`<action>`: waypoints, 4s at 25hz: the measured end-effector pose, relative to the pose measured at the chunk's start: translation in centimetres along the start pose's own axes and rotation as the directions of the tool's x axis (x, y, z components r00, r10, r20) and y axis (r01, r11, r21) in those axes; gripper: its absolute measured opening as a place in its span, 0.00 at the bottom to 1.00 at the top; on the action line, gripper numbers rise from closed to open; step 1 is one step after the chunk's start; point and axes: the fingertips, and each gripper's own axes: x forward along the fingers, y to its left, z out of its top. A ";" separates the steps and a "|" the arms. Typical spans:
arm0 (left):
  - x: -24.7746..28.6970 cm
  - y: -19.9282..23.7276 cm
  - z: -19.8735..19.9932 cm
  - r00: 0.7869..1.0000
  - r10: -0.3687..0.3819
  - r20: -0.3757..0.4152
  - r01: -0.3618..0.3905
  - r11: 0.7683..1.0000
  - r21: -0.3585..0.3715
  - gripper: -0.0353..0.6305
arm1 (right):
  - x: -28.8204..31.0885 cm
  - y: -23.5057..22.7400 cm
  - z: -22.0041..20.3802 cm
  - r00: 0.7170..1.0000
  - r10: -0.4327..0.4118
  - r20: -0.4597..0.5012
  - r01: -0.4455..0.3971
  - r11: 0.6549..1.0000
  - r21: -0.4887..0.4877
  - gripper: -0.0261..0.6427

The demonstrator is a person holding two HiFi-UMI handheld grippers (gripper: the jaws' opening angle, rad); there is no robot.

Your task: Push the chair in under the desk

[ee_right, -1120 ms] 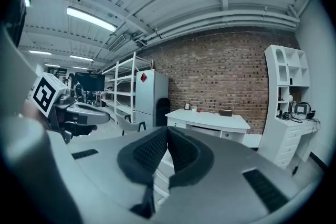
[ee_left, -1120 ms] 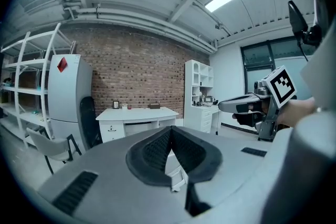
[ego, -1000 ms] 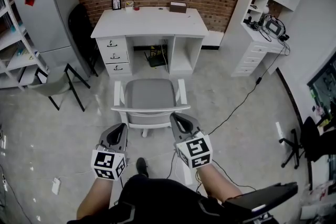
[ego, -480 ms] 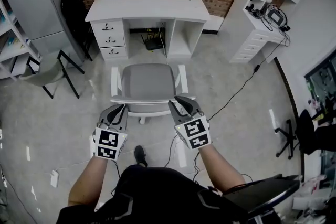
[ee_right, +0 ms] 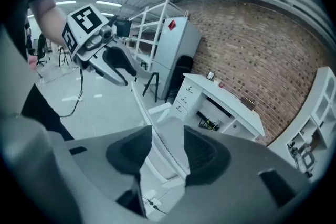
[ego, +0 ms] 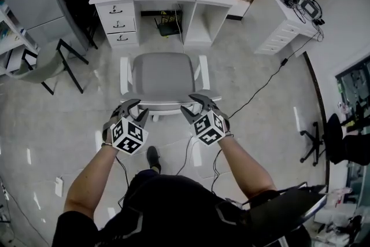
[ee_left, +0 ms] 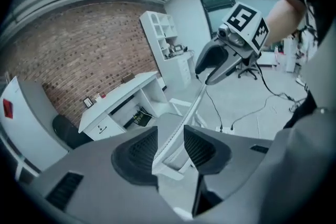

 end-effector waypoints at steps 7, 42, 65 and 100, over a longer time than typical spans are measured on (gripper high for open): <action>5.0 -0.8 -2.7 0.987 -0.039 -0.153 0.083 0.953 0.293 0.37 | 5.0 0.9 -3.9 0.981 0.072 -0.182 -0.105 0.978 -0.181 0.41; 12.3 -1.7 -6.8 0.916 -0.115 -0.384 0.318 0.791 0.523 0.07 | 11.4 1.2 -9.1 0.910 0.011 -0.413 -0.246 0.818 -0.520 0.06; 17.2 6.0 -6.2 0.907 -0.151 -0.394 0.359 0.767 0.532 0.07 | 17.5 -3.9 -6.2 0.888 0.025 -0.460 -0.258 0.855 -0.451 0.06; 28.0 13.7 -0.1 0.870 -0.136 -0.474 0.360 0.833 0.421 0.07 | 25.6 -18.2 -6.0 0.898 0.076 -0.434 -0.318 0.793 -0.519 0.06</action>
